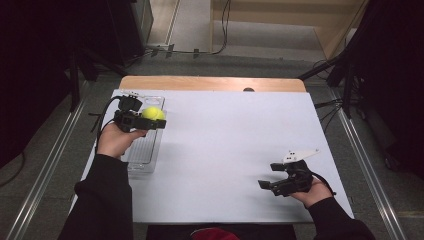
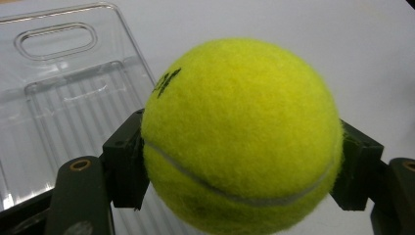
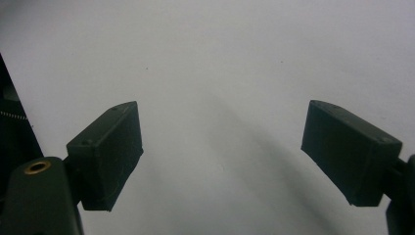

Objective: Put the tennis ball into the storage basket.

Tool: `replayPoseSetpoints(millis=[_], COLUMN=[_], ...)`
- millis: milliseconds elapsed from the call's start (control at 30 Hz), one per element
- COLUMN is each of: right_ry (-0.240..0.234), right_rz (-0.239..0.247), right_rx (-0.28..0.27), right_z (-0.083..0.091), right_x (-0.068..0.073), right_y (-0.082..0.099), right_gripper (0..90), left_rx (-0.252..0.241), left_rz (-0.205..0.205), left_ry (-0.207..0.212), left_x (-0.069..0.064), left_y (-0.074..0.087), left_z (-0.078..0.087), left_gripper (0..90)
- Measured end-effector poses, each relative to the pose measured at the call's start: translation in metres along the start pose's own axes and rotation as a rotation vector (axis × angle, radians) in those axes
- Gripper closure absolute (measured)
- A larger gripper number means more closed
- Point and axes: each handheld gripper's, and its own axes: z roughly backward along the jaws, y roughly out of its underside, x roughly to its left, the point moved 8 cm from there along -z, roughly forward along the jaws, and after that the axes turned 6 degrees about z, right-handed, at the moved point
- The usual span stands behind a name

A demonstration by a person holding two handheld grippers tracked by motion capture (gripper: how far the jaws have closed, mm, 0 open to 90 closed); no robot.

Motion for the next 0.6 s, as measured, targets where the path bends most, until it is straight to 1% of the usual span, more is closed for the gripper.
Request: replayPoseSetpoints(millis=[133,267,400,600], right_ry=[0.001,0.002,0.002,0.004], right_rz=[0.0,0.0,0.0,0.001], right_rx=[0.0,0.001,0.002,0.004], right_z=[0.0,0.0,0.0,0.0], right_x=[0.0,0.0,0.0,0.0], right_y=[0.0,0.0,0.0,0.0], right_gripper=[13.2,13.2,13.2,13.2], left_rx=[-0.01,-0.011,-0.015,-0.022], left_rz=[0.016,0.023,0.031,0.045], left_ry=[-0.017,-0.03,-0.053,-0.068], left_x=[0.007,0.012,0.018,0.024], left_y=[0.0,0.001,0.001,0.001], left_z=[0.002,0.003,0.004,0.003], left_gripper=[26.5,26.5,26.4,26.4])
